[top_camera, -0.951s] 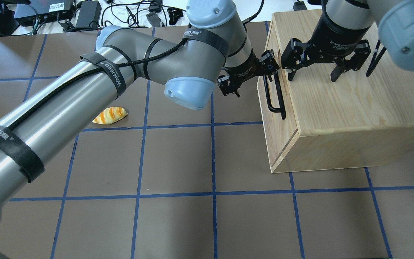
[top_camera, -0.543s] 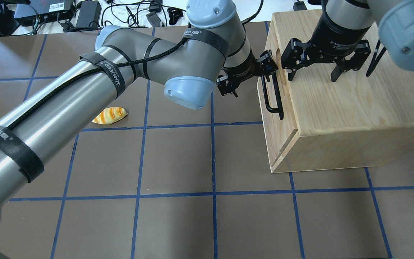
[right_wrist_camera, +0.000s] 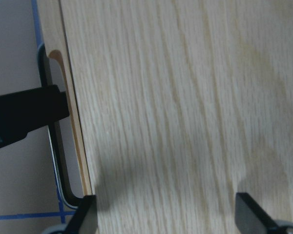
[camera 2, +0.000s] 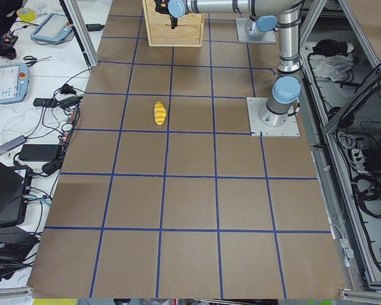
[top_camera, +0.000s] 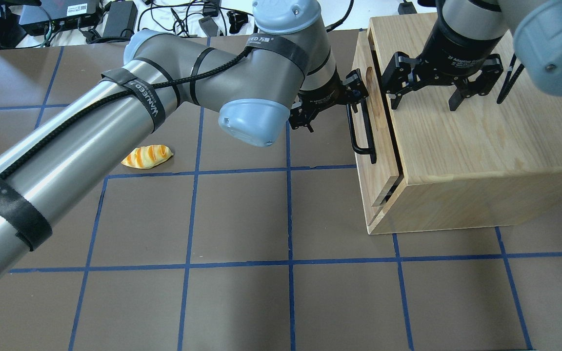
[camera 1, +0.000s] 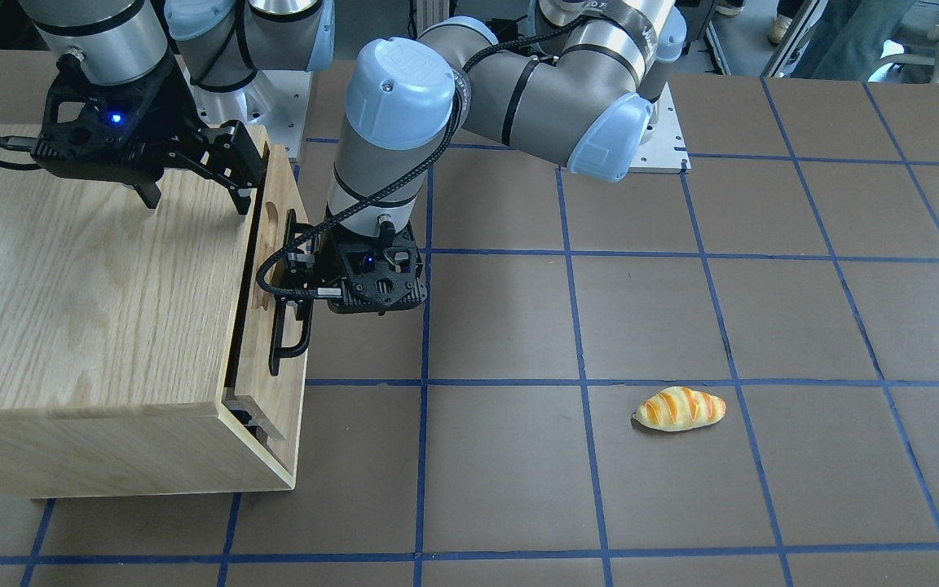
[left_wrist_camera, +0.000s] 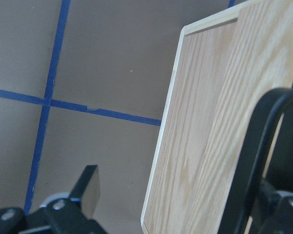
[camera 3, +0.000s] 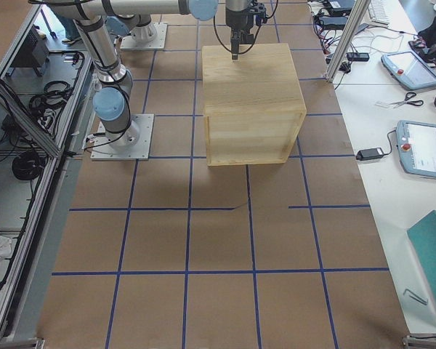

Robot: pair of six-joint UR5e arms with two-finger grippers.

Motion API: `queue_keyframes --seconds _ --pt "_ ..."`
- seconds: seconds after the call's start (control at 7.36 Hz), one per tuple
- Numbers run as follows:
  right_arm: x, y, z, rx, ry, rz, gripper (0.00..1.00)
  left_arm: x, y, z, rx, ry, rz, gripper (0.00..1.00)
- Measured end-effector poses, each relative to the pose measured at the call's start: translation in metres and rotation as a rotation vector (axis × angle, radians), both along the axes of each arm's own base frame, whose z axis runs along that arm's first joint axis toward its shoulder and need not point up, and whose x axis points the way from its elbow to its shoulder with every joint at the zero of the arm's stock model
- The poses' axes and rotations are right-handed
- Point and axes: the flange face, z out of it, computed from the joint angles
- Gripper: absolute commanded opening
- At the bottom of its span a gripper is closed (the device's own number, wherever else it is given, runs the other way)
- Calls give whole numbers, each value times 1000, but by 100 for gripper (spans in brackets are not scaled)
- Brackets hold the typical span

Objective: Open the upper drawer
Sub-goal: 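Pull the handle with the left gripper, sliding the drawer out of the cabinet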

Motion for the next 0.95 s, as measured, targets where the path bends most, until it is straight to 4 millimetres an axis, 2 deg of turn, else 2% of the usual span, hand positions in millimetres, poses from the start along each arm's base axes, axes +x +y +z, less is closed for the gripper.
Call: queue_keyframes --seconds 0.54,0.95 --pt "0 0 0 -1 0 0 100 10 -3 5 6 -24 -7 100" --pt "0 0 0 0 0 0 100 32 -11 3 40 -55 -14 100"
